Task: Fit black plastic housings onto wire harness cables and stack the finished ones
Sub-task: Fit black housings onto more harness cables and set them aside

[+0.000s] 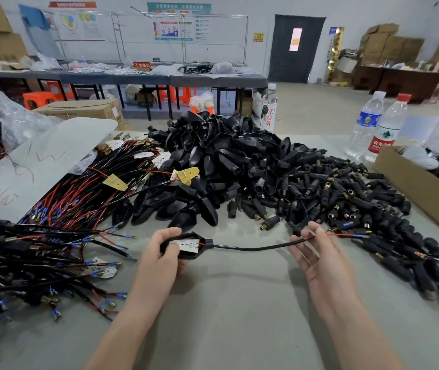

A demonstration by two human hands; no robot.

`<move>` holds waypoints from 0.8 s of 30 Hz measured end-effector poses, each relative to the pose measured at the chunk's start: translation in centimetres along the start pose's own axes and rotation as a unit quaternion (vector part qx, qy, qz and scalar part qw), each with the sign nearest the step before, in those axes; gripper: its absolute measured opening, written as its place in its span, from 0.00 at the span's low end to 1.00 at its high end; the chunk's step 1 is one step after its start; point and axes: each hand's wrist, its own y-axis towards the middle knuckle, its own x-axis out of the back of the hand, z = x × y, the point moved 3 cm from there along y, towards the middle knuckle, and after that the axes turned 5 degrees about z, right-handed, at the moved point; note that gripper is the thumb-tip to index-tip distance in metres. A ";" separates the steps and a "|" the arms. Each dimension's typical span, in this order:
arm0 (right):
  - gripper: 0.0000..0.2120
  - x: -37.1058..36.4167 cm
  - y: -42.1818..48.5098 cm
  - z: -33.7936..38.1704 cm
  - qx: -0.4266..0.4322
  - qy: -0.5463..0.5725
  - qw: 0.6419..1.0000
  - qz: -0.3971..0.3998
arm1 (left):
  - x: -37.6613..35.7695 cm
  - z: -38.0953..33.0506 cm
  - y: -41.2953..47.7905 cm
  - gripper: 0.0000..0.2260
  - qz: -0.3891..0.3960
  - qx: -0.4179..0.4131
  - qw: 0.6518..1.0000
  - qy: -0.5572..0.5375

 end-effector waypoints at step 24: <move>0.09 -4.5 -3.0 -0.7 0.027 -0.178 0.962 0.205 | -6.5 -1.0 -5.3 0.12 0.120 -0.309 0.904 0.269</move>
